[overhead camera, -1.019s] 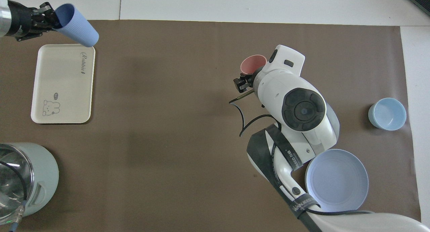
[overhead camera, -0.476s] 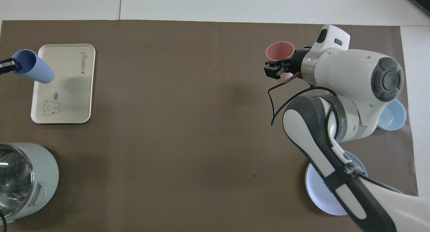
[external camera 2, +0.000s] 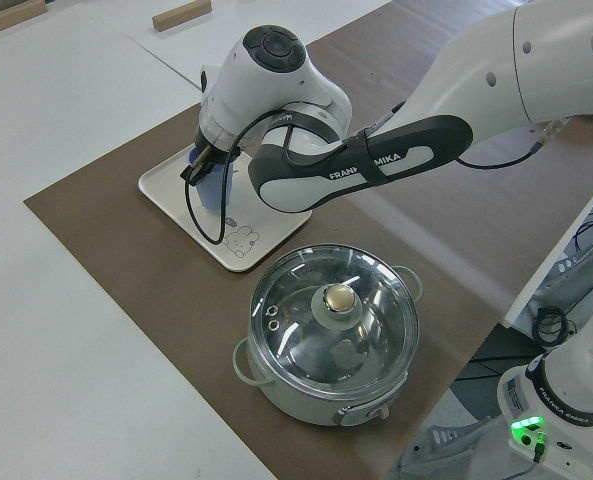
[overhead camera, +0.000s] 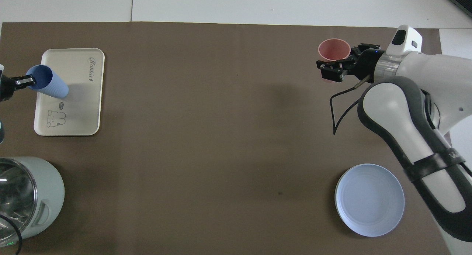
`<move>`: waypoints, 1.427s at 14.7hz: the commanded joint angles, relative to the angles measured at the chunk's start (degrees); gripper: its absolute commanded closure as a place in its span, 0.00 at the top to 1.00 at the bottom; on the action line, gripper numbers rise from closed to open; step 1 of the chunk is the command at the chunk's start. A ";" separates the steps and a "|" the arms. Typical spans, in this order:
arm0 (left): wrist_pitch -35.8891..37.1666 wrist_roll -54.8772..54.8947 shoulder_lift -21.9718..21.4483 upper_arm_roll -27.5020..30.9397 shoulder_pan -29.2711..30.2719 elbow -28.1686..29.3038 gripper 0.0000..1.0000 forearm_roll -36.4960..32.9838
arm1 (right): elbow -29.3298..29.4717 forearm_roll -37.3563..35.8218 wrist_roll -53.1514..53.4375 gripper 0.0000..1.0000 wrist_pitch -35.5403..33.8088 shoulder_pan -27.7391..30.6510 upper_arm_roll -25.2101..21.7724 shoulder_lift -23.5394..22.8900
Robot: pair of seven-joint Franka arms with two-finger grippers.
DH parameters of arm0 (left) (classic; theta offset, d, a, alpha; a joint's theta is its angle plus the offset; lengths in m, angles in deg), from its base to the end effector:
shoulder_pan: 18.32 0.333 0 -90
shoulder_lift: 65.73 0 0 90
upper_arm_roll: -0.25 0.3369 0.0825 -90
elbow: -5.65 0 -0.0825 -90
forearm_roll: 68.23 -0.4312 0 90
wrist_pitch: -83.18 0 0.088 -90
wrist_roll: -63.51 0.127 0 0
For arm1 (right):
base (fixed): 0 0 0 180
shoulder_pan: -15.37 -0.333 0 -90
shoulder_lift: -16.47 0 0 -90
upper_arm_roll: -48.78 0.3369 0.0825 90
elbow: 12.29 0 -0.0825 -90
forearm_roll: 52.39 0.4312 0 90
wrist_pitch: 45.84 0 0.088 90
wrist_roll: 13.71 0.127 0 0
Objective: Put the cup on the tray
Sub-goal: 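Lower the cup onto the tray with the left gripper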
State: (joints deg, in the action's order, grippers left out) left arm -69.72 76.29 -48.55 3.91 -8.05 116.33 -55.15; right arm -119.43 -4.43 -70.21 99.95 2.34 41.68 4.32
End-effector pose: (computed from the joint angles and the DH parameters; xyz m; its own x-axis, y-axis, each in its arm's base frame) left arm 0.6813 0.1713 0.3532 0.8808 0.1878 0.4346 0.1769 -0.9820 0.0659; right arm 0.6989 0.0761 0.4323 0.6930 0.3117 0.6501 0.5261 -0.8352 -0.1604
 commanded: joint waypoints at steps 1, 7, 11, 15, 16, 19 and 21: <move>-1.43 1.98 0.58 -0.24 0.36 -1.07 0.84 1.43 | -1.14 12.90 -11.04 0.00 -3.31 3.53 0.78 -0.42; 11.53 3.04 2.42 -0.15 0.36 -10.71 0.97 0.90 | -2.54 26.39 -26.01 0.00 -10.17 9.16 0.69 -2.53; 26.49 2.25 3.83 -0.06 -0.86 -20.75 0.97 0.63 | -2.64 32.37 -40.93 0.00 -18.15 14.51 0.69 -6.91; 40.01 -0.90 3.13 -0.15 -3.41 -27.24 0.97 -4.79 | -2.11 32.81 -52.45 0.00 -25.37 19.88 0.78 -10.96; 44.06 -3.44 3.13 -0.24 -4.46 -29.97 0.97 -6.73 | -2.11 33.86 -54.48 0.00 -25.82 19.89 0.78 -11.49; 52.95 -7.58 2.87 0.12 -7.89 -34.64 0.97 -7.63 | -2.28 34.22 -61.51 0.00 -26.34 20.32 0.78 -12.90; 58.40 -10.05 2.17 0.20 -10.17 -35.97 0.98 -7.80 | -2.55 36.23 -63.80 0.00 -28.62 20.68 0.78 -13.08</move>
State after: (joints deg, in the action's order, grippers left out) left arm -16.48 68.95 -46.79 3.26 -15.90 83.20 -61.31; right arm -122.17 28.96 -130.37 73.64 22.02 41.94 -8.26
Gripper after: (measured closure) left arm 0.022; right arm 0.154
